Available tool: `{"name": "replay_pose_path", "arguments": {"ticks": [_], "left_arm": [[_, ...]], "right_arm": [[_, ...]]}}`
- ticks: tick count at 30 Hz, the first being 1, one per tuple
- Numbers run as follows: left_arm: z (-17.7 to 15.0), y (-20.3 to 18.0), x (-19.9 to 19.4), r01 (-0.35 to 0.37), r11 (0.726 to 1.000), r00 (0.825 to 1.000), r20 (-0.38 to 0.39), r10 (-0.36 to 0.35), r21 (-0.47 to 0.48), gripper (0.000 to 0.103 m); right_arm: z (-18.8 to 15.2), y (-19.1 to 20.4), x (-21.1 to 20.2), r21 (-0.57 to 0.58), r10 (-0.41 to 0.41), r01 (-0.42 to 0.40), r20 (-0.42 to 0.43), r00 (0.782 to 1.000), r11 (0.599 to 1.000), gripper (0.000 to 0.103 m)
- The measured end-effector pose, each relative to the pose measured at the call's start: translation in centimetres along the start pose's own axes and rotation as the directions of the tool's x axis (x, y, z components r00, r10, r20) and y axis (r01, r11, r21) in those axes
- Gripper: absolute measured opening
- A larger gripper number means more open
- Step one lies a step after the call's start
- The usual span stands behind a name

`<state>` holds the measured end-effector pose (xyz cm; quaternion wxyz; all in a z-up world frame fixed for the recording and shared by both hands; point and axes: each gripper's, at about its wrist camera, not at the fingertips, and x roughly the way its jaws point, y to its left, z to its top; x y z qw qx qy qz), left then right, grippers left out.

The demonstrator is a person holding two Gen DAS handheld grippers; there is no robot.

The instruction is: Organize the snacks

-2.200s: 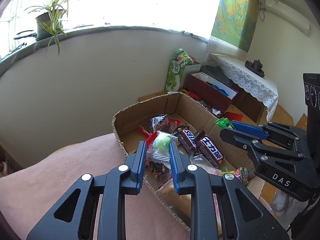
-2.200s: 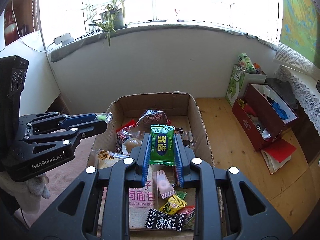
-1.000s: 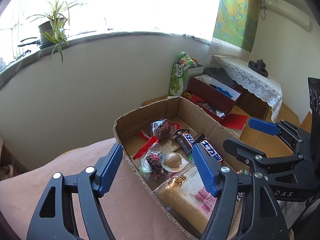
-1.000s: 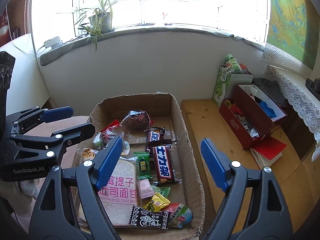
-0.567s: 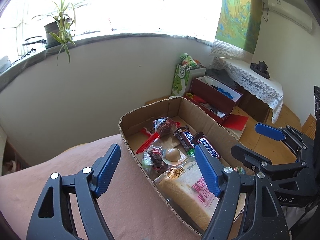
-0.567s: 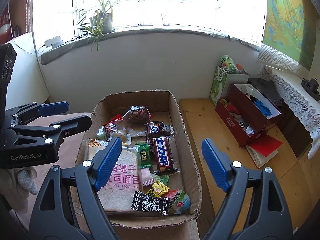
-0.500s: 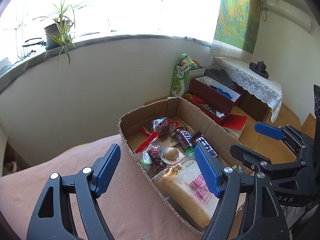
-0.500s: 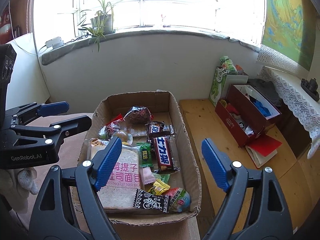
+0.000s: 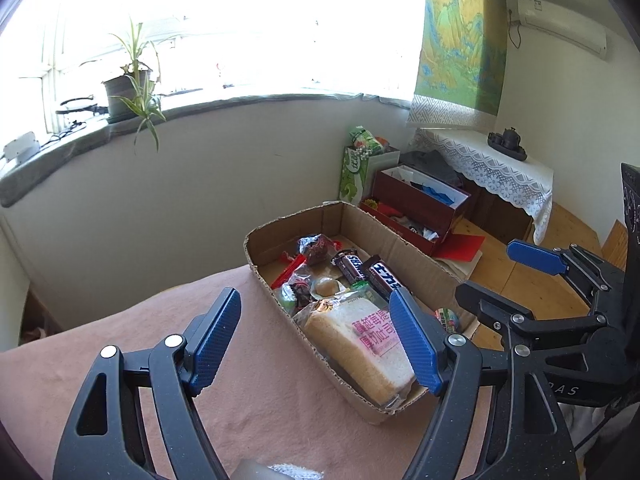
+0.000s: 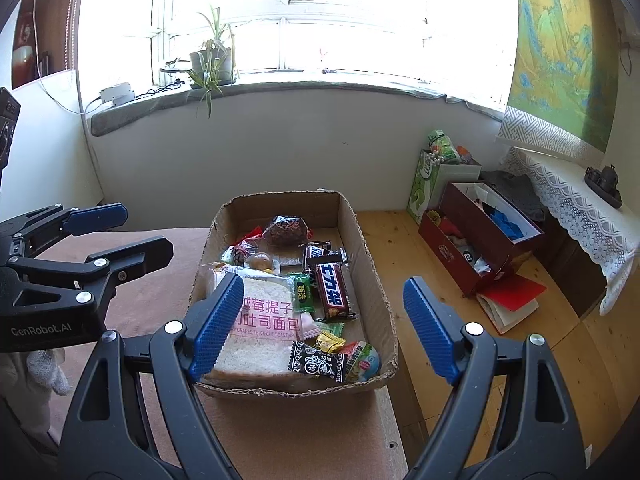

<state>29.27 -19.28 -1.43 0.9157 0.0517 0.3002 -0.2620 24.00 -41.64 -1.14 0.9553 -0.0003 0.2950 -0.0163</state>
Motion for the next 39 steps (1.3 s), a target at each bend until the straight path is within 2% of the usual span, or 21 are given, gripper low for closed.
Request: {"name": "replay_pose_path", "arguments": {"ticks": [2,3,4,8,10,17,39], "left_arm": [[-0.6,0.2,-1.0,0.001,1.0,1.0,0.01,-0.001,-0.009,0.077],[-0.8,0.1,-1.4,-0.001,1.0,1.0,0.015,0.001,-0.01,0.077],[-1.1,0.1,-1.8,-0.003,1.0,1.0,0.02,0.003,-0.01,0.077],[-2.0,0.0,-3.6,0.0,1.0,0.999,0.041,0.0,-0.009,0.078],[-2.2,-0.2,-4.3,-0.008,1.0,0.999,0.054,0.008,-0.003,0.082],[-3.0,-0.6,-5.7,-0.017,1.0,0.998,0.066,0.016,0.002,0.082],[-3.8,-2.4,-7.4,-0.013,1.0,0.996,0.084,0.011,0.025,0.082]], "right_arm": [[-0.6,0.3,-0.8,-0.002,-0.009,0.009,0.003,1.0,1.0,0.09],[-0.9,0.4,-1.2,-0.001,-0.012,0.012,0.009,1.0,1.0,0.099],[-1.2,0.5,-1.7,0.001,-0.016,0.016,0.019,1.0,1.0,0.103],[-2.2,1.3,-3.4,-0.002,-0.022,0.022,0.031,0.999,1.0,0.103],[-2.6,1.6,-4.1,0.001,-0.019,0.018,0.034,0.999,1.0,0.103],[-3.6,2.0,-5.8,0.016,-0.012,0.011,0.037,0.999,1.0,0.103],[-4.4,2.2,-7.2,0.012,-0.007,0.006,0.037,0.999,1.0,0.103]]}}
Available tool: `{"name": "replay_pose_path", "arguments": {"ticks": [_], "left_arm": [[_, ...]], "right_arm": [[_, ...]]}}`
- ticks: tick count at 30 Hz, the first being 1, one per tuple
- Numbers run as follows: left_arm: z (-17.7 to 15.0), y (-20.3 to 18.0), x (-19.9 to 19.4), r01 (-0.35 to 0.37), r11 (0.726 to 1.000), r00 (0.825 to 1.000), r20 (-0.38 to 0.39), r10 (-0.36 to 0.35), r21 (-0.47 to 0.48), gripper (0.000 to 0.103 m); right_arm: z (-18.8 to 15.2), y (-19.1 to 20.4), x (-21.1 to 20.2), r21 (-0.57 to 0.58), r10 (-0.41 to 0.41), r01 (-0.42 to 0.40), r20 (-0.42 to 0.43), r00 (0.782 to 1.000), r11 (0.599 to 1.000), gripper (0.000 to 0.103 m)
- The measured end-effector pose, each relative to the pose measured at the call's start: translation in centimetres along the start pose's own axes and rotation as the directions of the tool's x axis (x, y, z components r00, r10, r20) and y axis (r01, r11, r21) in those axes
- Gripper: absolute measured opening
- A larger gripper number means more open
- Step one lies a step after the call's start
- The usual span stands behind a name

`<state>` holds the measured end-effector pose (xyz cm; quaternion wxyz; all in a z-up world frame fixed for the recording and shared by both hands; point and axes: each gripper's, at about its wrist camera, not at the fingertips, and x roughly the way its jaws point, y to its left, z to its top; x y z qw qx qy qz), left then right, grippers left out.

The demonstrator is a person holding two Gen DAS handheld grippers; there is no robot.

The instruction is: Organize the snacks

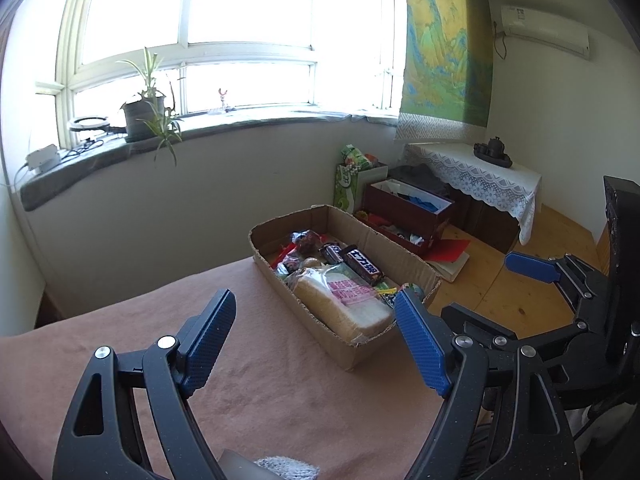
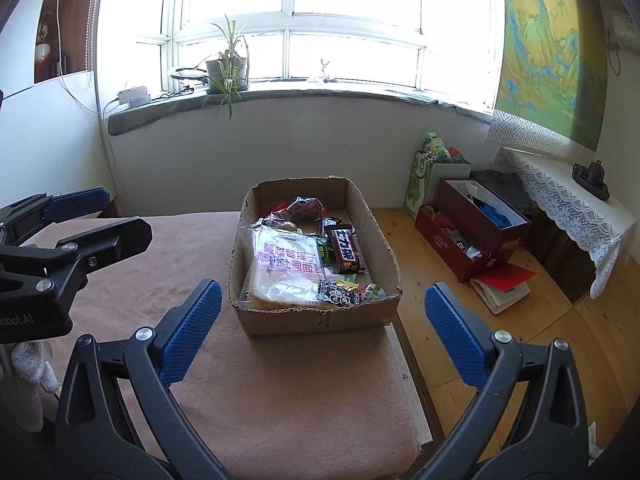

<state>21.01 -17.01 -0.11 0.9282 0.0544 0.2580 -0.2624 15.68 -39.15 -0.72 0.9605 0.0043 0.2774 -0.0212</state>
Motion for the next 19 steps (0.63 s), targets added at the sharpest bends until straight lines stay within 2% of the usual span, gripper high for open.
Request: {"name": "replay_pose_path", "arguments": {"ticks": [19], "left_arm": [[-0.44,0.42,-0.32,-0.015,1.0,1.0,0.008,0.015,0.002,0.082]], "right_arm": [[-0.45,0.57,0.47,-0.025,-0.008,0.008,-0.026,1.0,1.0,0.103]]}}
